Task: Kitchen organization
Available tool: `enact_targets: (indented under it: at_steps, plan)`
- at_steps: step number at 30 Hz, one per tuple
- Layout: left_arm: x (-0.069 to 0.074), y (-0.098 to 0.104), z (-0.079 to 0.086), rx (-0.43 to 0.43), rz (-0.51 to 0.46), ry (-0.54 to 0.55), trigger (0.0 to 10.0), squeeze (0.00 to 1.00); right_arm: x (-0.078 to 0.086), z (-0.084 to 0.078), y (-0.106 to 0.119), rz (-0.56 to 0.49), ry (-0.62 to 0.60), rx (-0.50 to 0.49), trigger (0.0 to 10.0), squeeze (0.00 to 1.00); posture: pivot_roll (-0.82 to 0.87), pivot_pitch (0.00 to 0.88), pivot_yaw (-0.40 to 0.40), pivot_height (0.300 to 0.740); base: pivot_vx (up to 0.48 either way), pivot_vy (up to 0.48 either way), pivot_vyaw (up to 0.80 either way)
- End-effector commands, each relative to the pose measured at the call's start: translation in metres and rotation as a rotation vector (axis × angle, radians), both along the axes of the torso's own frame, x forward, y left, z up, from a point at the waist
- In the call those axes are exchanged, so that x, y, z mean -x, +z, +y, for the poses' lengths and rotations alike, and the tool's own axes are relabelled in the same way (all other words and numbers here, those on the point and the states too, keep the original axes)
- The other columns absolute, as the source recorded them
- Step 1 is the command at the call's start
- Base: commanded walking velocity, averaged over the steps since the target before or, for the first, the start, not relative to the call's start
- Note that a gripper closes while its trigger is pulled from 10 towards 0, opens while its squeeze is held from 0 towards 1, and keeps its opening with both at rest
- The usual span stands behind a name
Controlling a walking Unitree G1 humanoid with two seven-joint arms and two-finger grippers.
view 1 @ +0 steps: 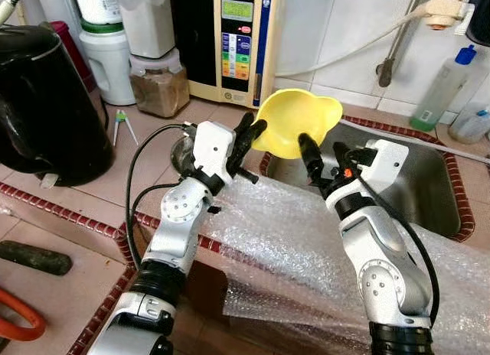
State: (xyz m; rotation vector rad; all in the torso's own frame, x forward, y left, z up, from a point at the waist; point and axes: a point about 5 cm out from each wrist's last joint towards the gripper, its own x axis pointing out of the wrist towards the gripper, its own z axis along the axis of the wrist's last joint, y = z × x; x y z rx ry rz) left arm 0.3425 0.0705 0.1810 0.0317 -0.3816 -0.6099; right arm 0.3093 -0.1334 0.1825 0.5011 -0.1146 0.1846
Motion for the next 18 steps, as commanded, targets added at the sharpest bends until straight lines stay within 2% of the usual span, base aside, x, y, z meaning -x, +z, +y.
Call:
enact_targets:
  at_steps: [1, 6, 9, 10, 18]
  plan:
    - [0.004, 0.003, -0.004, -0.003, -0.019, -0.027, 0.0, 0.00, -0.006, -0.005, 0.004, 0.002, -0.032, -0.024, 0.0, 0.00, 0.00, 0.008, 0.011, 0.740, 0.000, 0.000, 0.00]
    - [0.006, 0.002, -0.005, -0.007, -0.022, -0.036, 0.0, 0.00, -0.018, -0.013, 0.011, 0.024, -0.050, -0.073, 0.0, 0.00, 0.00, 0.008, 0.011, 0.740, 0.000, 0.000, 0.00]
    - [0.007, 0.004, -0.007, 0.000, -0.025, -0.046, 0.0, 0.00, -0.023, -0.018, 0.011, 0.060, -0.046, -0.099, 0.0, 0.00, 0.01, 0.011, 0.007, 0.740, 0.000, 0.000, 0.00]
    - [0.007, 0.005, -0.008, -0.003, -0.031, -0.053, 0.0, 0.00, -0.028, -0.025, 0.010, 0.102, -0.052, -0.132, 0.0, 0.00, 0.01, 0.011, 0.007, 0.740, 0.000, 0.000, 0.00]
    - [0.006, 0.006, -0.007, -0.005, -0.034, -0.049, 0.0, 0.00, -0.034, -0.033, 0.013, 0.157, -0.031, -0.179, 0.0, 0.00, 0.00, 0.016, 0.016, 0.740, 0.000, 0.000, 0.00]
